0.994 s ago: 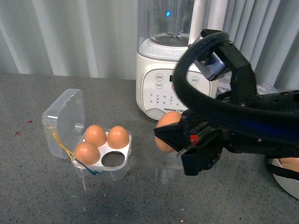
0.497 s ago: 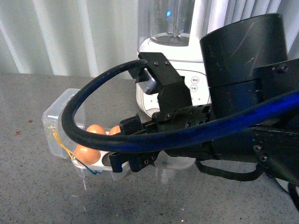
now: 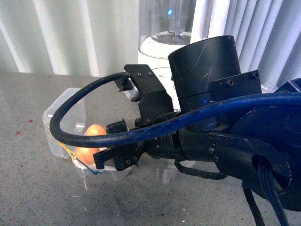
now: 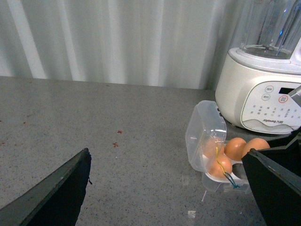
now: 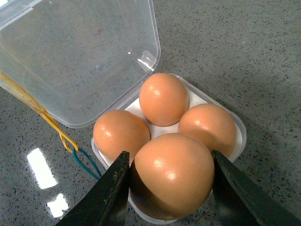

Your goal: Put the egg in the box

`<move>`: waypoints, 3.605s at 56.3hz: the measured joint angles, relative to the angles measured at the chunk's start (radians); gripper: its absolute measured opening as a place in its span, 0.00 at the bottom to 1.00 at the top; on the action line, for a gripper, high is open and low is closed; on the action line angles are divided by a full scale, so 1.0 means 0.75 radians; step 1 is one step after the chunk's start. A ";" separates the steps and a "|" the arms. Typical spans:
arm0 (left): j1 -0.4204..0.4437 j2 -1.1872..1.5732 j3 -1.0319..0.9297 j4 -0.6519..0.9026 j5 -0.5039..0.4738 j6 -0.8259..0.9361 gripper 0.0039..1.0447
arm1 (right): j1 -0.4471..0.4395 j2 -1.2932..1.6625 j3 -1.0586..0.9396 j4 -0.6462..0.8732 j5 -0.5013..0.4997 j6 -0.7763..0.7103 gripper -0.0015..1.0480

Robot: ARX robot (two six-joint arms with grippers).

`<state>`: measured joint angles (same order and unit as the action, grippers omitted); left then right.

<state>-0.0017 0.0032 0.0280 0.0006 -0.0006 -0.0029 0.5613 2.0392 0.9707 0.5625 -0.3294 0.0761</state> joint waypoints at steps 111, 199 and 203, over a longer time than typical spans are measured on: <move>0.000 -0.002 0.000 0.000 0.000 0.000 0.94 | -0.720 -1.722 -1.275 0.205 0.446 -0.101 0.03; 0.000 -0.003 0.000 0.000 0.000 0.000 0.94 | -0.746 -2.713 -1.288 -0.749 0.439 -0.102 0.10; 0.000 -0.003 0.000 0.000 -0.001 0.000 0.94 | -0.746 -2.713 -1.288 -0.749 0.440 -0.102 0.23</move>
<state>-0.0017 0.0013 0.0280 0.0006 -0.0010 -0.0029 0.0021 0.0044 0.0048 0.0006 0.0006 -0.0002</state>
